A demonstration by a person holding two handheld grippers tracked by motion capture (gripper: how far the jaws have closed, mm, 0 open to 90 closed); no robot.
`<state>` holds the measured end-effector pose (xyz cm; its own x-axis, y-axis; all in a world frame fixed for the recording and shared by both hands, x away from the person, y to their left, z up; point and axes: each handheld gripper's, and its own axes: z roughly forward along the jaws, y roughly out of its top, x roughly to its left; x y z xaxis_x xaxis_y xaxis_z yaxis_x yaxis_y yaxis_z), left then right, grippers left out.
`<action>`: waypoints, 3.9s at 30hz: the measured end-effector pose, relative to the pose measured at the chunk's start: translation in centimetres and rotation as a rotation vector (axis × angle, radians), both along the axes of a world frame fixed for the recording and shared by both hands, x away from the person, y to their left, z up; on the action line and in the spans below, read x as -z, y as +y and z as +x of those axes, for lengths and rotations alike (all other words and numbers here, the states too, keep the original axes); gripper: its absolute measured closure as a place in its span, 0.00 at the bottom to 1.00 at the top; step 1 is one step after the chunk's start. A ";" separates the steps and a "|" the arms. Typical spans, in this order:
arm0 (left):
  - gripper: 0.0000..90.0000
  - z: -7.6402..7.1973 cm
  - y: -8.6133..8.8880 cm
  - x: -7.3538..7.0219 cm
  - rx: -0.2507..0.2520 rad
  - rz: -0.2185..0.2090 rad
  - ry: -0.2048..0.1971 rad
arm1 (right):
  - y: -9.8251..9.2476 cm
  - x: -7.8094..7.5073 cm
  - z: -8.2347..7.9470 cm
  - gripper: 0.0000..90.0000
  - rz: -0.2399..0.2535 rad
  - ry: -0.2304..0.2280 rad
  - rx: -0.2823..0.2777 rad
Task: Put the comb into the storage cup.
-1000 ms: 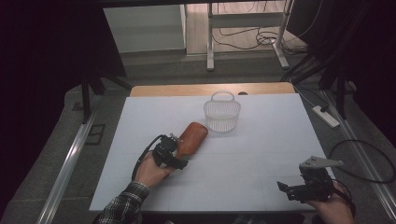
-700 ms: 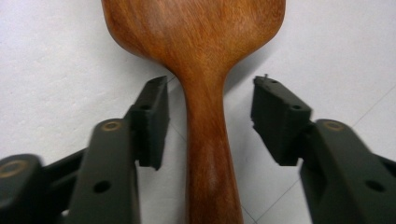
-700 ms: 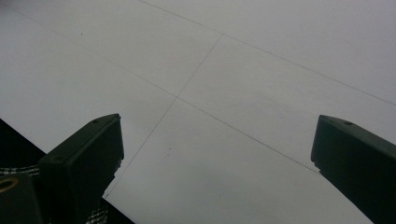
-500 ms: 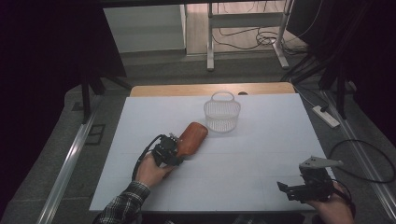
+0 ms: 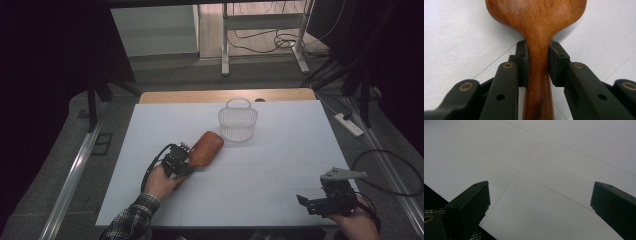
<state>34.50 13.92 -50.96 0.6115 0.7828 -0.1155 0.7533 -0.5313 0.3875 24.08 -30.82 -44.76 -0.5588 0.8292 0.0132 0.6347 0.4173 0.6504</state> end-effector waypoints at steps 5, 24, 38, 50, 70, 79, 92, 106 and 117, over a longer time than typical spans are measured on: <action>0.80 0.0 0.2 0.0 0.005 -0.010 -0.011 | 0.0 0.0 0.0 0.03 -0.001 0.000 -0.001; 0.80 -0.7 0.6 -0.8 0.006 -0.048 -0.061 | 0.0 0.0 -0.1 0.03 -0.005 -0.004 -0.003; 0.80 -1.6 1.4 -1.9 0.006 -0.123 -0.108 | 0.0 0.0 -0.1 0.03 -0.005 -0.009 -0.002; 0.80 -3.0 1.8 -3.3 0.018 -0.184 -0.166 | 0.0 -0.1 -0.2 0.02 0.006 -0.020 -0.008; 0.80 -4.7 2.1 -5.3 0.022 -0.284 -0.242 | 0.2 -0.6 -0.5 0.00 0.061 -0.092 -0.050; 0.80 -5.4 2.0 -5.8 0.033 -0.311 -0.260 | 1.2 -1.4 0.0 0.00 0.166 -0.072 -0.124; 0.80 -5.7 1.4 -6.2 0.067 -0.337 -0.275 | 4.0 -2.9 1.7 0.00 0.269 -0.108 -0.203; 0.80 -5.7 0.3 -6.4 0.116 -0.374 -0.279 | 6.1 -3.4 4.3 0.00 0.371 -0.085 -0.193; 0.80 -5.5 -0.2 -6.4 0.137 -0.404 -0.276 | 8.7 -3.5 6.0 0.00 0.370 -0.076 -0.213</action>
